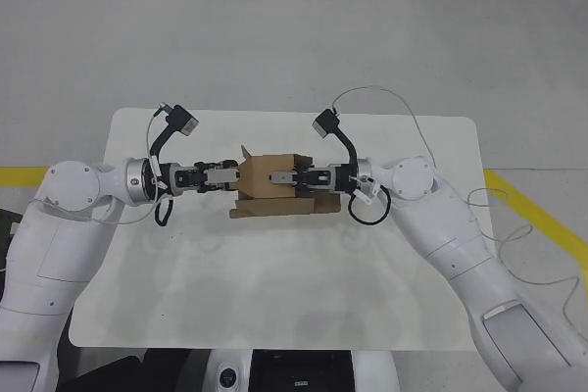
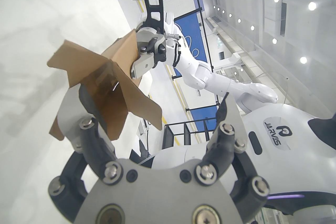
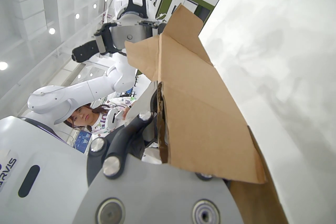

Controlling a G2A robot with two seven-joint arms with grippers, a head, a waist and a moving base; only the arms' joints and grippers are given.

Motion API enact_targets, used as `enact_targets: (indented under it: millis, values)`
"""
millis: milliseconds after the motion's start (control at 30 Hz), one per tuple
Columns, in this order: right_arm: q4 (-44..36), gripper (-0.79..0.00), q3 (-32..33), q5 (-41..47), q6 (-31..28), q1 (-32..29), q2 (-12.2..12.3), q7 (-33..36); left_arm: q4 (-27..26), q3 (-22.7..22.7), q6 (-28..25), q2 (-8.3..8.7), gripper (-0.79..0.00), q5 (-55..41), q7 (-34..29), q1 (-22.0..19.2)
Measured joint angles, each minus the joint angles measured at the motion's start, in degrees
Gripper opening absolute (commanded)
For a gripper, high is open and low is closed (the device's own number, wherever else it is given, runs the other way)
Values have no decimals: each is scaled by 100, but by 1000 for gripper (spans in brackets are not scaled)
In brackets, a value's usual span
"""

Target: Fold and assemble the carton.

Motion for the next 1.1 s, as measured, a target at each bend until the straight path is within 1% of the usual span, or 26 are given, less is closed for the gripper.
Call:
enact_targets:
  millis: [200,433,733,1100]
  values:
    - [-131,-785,108,-84,55,-47,8,-200,-60,56,40,-9,0,29,-3,34]
    - [-147,-785,272,-312,20,-85,13,-689,-138,96,51,-20,0,-62,-87,59]
    - [-282,-785,299,-573,6,-175,-23,-1160,-287,226,76,-47,0,-79,-132,84]
    - [-443,-785,188,-645,-10,-215,-106,-1271,-279,326,60,-77,0,-27,-125,47]
